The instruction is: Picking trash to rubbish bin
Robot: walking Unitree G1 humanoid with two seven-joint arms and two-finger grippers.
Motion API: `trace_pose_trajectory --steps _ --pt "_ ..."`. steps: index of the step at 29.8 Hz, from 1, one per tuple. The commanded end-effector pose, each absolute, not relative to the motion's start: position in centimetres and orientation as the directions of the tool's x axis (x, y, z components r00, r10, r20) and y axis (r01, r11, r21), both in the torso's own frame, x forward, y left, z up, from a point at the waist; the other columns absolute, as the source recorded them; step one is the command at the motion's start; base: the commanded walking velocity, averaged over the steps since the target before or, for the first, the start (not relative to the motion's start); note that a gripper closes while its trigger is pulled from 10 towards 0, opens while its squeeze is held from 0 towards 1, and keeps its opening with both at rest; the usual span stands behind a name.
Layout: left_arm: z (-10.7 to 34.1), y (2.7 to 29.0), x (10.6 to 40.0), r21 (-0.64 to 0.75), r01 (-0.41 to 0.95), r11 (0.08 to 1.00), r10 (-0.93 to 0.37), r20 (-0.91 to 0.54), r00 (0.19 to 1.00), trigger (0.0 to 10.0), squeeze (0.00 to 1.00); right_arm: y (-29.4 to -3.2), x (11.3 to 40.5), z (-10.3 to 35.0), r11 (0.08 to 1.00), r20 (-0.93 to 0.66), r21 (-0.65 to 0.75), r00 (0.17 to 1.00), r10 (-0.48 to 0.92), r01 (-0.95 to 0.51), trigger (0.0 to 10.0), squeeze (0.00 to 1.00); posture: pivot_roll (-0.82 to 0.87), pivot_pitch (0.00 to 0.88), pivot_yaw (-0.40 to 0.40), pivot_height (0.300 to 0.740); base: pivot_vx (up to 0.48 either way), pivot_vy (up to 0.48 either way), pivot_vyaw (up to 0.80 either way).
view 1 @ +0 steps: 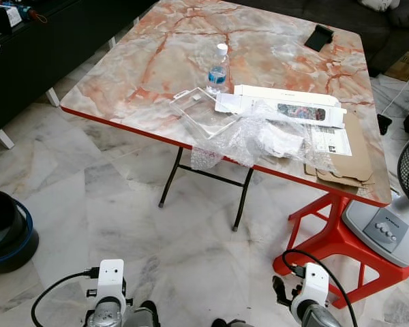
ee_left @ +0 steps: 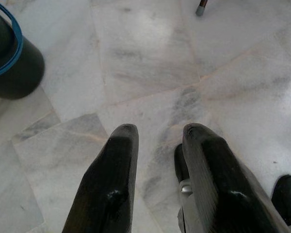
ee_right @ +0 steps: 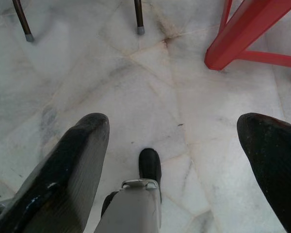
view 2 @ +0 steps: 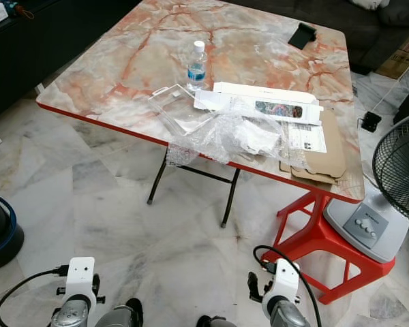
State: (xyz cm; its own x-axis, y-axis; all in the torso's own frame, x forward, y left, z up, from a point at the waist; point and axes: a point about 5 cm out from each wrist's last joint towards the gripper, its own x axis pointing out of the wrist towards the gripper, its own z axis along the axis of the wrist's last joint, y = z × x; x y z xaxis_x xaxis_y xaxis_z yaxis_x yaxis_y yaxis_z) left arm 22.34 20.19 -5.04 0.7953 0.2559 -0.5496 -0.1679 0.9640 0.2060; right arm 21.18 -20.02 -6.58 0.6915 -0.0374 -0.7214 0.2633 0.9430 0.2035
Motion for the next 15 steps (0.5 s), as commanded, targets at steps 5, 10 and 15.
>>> trace_pose_trajectory --steps 5,10,15 --pt "-5.53 19.93 21.82 0.211 -0.153 0.965 0.249 -0.578 0.777 10.0 0.0 -20.28 20.68 -6.85 0.935 -0.734 0.205 0.678 -0.049 0.29 10.0 0.0 0.1 0.212 -0.14 0.74 0.0 0.0 0.0" --pt "-5.75 19.31 21.59 0.202 -0.143 0.969 0.237 -0.585 0.775 10.0 0.0 -20.55 20.52 -6.88 0.93 -0.732 0.206 0.679 -0.061 0.305 10.0 0.0 0.11 0.147 -0.159 0.74 0.0 0.0 0.0" --pt "-5.81 19.08 21.55 0.198 -0.14 0.97 0.232 -0.587 0.776 10.0 0.0 -20.69 20.56 -6.82 0.928 -0.729 0.205 0.682 -0.069 0.312 10.0 0.0 0.11 0.153 -0.159 0.74 0.0 0.0 0.0"
